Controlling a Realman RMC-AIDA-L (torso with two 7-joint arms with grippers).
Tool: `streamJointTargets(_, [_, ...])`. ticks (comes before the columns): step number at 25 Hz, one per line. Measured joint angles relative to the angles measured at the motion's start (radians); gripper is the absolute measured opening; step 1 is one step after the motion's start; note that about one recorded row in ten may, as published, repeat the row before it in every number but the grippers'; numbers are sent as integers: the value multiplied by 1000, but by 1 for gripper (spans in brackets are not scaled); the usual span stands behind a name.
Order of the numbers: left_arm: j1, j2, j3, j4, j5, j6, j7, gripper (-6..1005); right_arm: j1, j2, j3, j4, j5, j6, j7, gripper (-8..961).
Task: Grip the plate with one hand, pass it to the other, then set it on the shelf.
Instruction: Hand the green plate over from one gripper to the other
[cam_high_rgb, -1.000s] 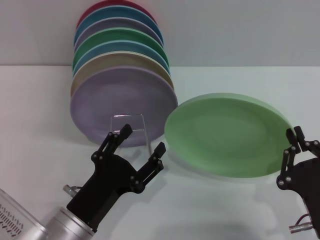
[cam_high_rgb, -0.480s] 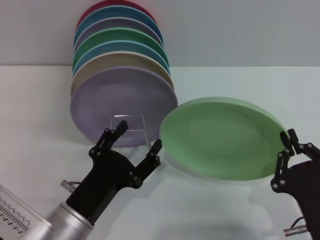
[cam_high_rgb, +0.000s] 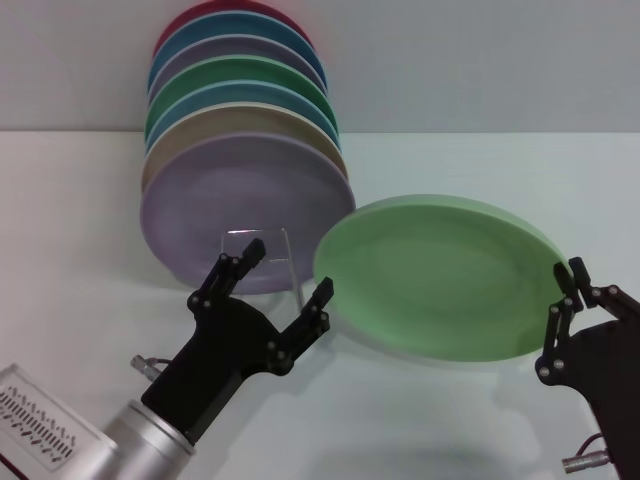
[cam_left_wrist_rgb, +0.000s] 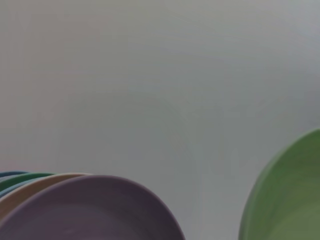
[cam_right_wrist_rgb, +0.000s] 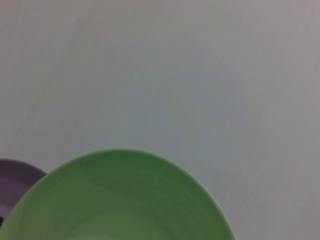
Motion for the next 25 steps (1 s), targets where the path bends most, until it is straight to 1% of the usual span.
streamJointTargets(25, [-12, 0, 4, 9, 1, -24, 1, 817, 6, 0, -16, 10, 3, 37, -13, 21])
